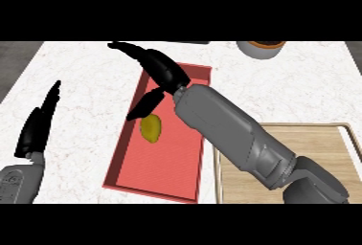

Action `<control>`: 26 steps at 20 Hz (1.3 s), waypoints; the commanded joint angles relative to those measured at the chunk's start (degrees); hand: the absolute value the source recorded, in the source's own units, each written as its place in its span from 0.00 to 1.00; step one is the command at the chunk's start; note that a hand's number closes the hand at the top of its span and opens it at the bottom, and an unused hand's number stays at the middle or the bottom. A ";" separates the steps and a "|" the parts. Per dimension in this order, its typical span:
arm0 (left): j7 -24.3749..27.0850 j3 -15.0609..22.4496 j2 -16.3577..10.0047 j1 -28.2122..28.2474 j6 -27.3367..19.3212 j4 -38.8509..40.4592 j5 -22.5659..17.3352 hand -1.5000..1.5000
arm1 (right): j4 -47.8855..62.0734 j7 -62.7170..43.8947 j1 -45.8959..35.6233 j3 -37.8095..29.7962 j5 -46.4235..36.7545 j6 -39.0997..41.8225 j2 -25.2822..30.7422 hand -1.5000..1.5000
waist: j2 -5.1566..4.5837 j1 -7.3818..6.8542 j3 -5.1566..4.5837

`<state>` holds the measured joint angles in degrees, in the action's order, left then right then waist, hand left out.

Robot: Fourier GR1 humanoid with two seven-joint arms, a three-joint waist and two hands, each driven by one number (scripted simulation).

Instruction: Pick the lemon from the tray and place it in the cardboard box

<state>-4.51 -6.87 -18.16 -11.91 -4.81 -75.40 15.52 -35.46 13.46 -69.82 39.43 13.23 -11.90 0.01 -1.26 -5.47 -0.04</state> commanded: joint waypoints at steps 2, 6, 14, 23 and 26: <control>-2.09 -1.32 -0.55 -1.77 -0.40 0.42 -0.15 0.50 | 1.96 1.89 -2.84 -5.85 7.62 -0.23 0.00 0.00 | 0.30 1.52 0.01; 1.10 -2.34 -1.57 3.19 0.49 -0.10 -0.78 0.50 | 9.69 10.38 -3.05 -12.02 8.09 6.41 0.21 0.00 | 0.47 2.78 0.03; -0.98 -4.05 -3.08 0.44 1.71 -0.14 -1.87 0.50 | 19.39 14.57 -4.89 -17.99 9.58 19.22 12.27 0.00 | 0.14 3.13 0.05; 0.01 -1.03 0.66 3.77 -0.27 -3.95 0.01 0.50 | 27.02 21.46 -5.71 -17.84 5.94 30.46 22.64 0.00 | -0.37 1.25 0.13; 0.75 -2.93 -2.00 1.63 1.25 -0.81 -0.65 0.50 | 28.23 24.83 -3.79 -15.75 3.14 33.98 25.50 0.00 | -0.70 1.31 0.13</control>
